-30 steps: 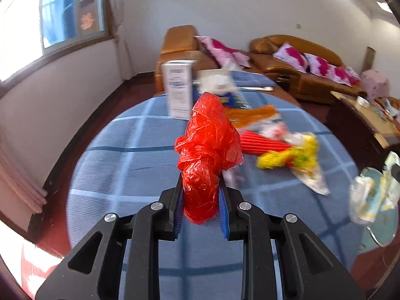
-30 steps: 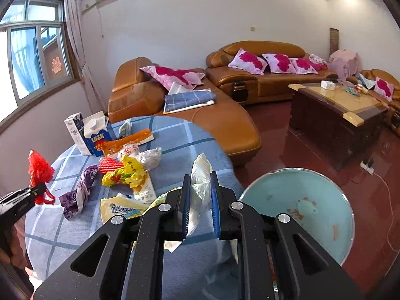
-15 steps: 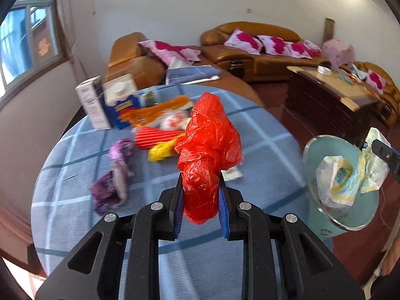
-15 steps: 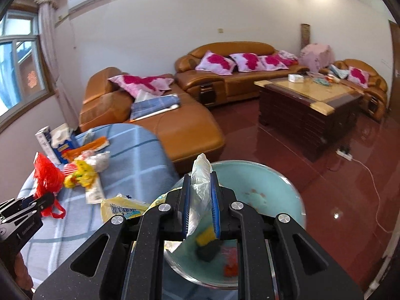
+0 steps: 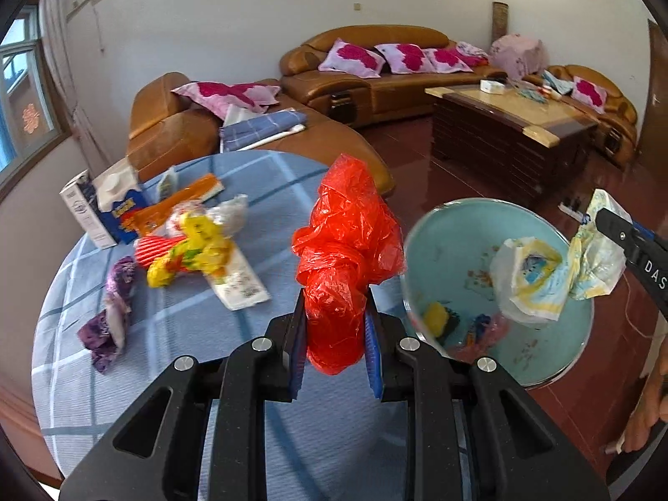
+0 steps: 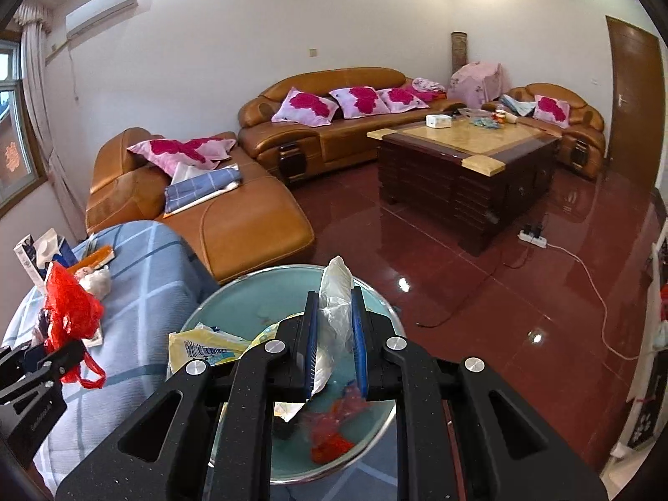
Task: Collect trash
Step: 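Release the white bag into the bucket with the right tool while the left carries the red bag over it, then open the left tool over the light-blue bucket to drop the red bag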
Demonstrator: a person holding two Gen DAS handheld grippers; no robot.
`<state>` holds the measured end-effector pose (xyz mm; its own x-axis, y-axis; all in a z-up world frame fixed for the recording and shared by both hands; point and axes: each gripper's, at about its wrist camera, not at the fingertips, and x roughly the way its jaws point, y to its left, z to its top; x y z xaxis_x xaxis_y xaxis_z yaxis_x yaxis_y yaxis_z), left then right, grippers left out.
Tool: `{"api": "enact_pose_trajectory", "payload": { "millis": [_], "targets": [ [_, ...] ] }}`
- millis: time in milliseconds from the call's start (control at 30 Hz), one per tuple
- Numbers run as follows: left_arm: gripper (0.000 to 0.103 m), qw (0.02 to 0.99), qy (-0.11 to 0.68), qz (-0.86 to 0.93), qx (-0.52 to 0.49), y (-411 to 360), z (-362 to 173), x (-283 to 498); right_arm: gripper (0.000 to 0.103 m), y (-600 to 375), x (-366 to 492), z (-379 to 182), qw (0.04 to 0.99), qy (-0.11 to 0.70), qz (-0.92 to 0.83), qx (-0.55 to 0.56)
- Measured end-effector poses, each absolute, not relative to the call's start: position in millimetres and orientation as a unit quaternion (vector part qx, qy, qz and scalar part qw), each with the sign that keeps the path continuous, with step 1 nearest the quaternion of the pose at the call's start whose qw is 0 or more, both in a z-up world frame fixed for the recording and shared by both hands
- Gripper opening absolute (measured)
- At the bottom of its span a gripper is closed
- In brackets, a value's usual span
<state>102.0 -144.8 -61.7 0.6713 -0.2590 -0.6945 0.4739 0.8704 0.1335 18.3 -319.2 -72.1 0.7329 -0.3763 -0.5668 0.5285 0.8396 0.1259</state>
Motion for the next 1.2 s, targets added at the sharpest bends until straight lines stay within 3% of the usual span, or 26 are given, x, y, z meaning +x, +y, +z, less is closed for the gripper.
{"api": "enact_pose_trajectory", "payload": {
  "millis": [600, 733, 833, 1200],
  "targets": [
    [0.023, 0.882, 0.36, -0.237, 0.189, -198.1, -85.7, 88.2, 0.016, -333.3, 33.5, -118.6, 0.902, 0.326, -0.268, 0.097],
    [0.023, 0.879, 0.364, -0.239, 0.193, -201.4, -89.4, 86.7, 0.024, -336.8, 40.6, -133.0, 0.901, 0.343, -0.236, 0.122],
    [0.023, 0.878, 0.366, -0.239, 0.195, -203.9, -91.2, 86.1, 0.03, -336.3, 41.5, -133.8, 0.903, 0.339, -0.221, 0.142],
    [0.023, 0.875, 0.366, -0.247, 0.2, -214.7, -93.3, 84.9, 0.031, -345.6, 23.7, -113.0, 0.905, 0.292, -0.263, 0.161]
  ]
}}
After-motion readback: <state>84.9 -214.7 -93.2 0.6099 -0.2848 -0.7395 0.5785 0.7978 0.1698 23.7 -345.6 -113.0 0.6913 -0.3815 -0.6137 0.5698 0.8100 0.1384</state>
